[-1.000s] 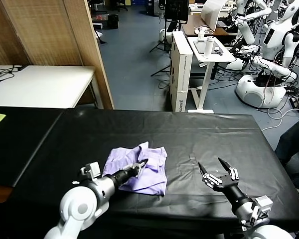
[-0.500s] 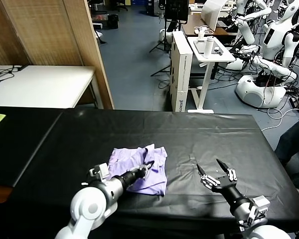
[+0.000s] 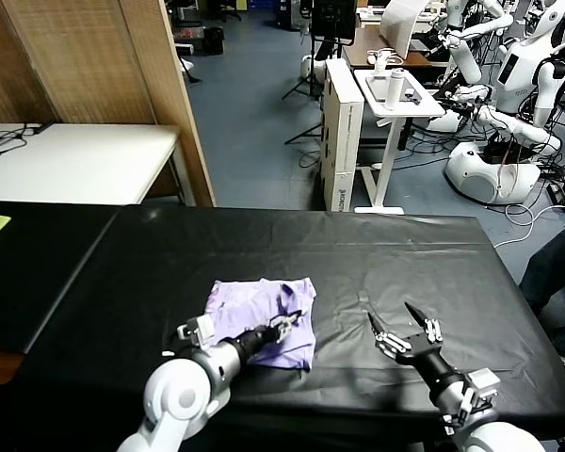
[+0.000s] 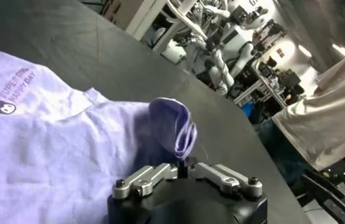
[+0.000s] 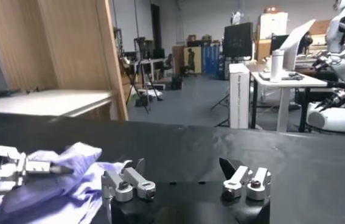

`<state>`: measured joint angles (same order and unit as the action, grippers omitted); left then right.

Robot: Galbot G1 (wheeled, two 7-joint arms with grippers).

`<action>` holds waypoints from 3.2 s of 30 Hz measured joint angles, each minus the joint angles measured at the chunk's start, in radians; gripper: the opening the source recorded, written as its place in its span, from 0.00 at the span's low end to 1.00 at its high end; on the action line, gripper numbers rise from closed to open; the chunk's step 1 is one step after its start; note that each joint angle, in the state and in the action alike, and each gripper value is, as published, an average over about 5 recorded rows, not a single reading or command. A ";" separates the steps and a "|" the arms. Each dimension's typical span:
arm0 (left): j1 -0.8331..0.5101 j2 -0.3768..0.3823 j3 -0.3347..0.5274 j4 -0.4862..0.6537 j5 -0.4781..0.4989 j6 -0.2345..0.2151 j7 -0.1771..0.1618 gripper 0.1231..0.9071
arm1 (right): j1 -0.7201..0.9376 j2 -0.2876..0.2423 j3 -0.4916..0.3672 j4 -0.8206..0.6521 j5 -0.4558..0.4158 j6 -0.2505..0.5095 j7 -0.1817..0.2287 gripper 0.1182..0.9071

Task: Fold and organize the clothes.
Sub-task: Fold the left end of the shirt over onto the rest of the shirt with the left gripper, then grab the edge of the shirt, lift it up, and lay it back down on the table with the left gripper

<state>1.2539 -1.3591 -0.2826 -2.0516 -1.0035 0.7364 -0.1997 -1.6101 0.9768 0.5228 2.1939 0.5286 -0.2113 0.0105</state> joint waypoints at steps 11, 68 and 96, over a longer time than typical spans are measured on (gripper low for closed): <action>0.015 0.032 -0.086 -0.105 -0.003 0.000 -0.010 1.00 | 0.193 -0.076 -0.187 -0.067 0.063 -0.058 0.043 1.00; 0.125 -0.023 -0.321 0.105 0.270 -0.307 0.302 1.00 | 0.354 0.006 -0.262 -0.113 0.247 -0.070 0.045 1.00; 0.108 -0.090 -0.327 0.197 0.144 -0.292 0.297 0.82 | 0.339 -0.028 -0.240 -0.085 0.251 -0.070 0.048 1.00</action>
<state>1.3618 -1.4495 -0.6094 -1.8547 -0.8593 0.4444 0.0969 -1.2711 0.9491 0.2825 2.1091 0.7793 -0.2814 0.0580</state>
